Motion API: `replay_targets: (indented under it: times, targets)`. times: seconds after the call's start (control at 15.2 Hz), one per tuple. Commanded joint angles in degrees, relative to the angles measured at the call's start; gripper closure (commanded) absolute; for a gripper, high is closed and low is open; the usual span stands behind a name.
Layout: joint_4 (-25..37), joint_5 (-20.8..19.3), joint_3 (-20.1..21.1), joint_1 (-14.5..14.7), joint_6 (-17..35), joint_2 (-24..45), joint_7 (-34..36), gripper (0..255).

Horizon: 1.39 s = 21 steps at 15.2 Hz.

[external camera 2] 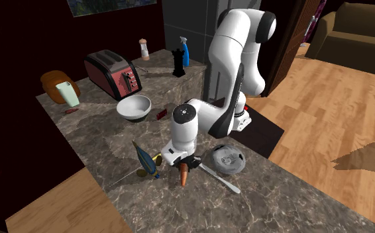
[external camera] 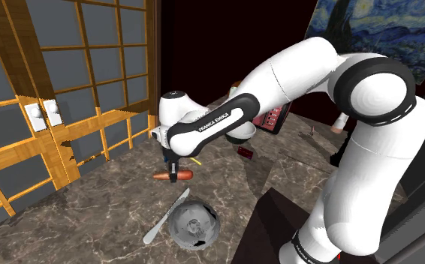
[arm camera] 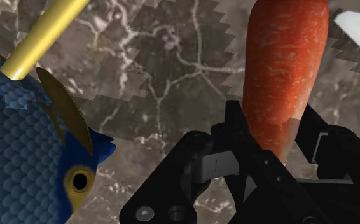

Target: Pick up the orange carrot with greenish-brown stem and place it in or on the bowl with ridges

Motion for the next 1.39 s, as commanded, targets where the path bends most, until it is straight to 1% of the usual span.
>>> replay_targets:
  times: [0.0, 1.32]
  targets:
    - [0.31, 0.29, 0.07, -0.02, -1.45, -1.15, -0.21, 255]
    - [7.50, 2.16, 0.21, -0.15, -16.18, -8.81, -1.88, 255]
